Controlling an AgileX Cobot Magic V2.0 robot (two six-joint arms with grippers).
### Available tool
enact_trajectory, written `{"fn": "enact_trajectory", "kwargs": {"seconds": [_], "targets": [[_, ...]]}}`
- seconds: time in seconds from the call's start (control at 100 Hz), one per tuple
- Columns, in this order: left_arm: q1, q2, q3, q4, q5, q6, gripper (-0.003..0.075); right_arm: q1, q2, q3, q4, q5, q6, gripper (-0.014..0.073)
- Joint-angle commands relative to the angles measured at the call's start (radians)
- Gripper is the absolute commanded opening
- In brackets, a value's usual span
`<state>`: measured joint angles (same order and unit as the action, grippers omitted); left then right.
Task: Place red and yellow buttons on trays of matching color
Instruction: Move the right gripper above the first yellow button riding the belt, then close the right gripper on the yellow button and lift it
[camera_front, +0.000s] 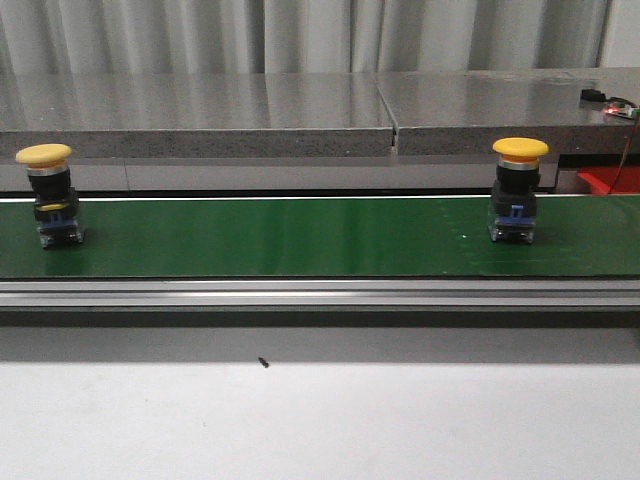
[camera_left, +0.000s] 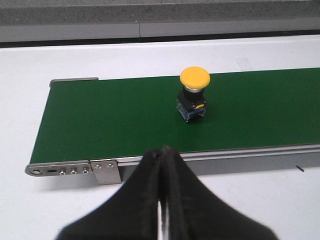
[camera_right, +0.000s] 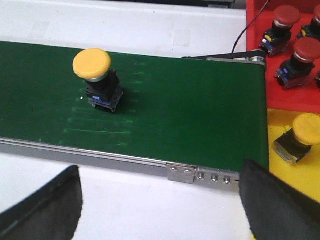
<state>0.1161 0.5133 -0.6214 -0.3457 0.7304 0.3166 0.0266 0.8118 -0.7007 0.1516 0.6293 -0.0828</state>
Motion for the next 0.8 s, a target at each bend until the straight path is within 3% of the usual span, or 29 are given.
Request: {"fn": "enact_trajectory", "kwargs": {"seconds": [0.0,0.3,0.79], "targets": [[-0.007,0.001,-0.029,-0.028,-0.063,-0.004,-0.002,-0.002,0.109,-0.089,0.009,-0.034,-0.018,0.0632],[-0.007,0.001,-0.029,-0.028,-0.063,-0.004,-0.002,0.051,0.396,-0.25,0.01,-0.016,-0.03,0.0632],[-0.007,0.001,-0.029,-0.028,-0.063,-0.004,-0.002,0.093,0.643,-0.428,0.01,-0.012,-0.036,0.0632]]}}
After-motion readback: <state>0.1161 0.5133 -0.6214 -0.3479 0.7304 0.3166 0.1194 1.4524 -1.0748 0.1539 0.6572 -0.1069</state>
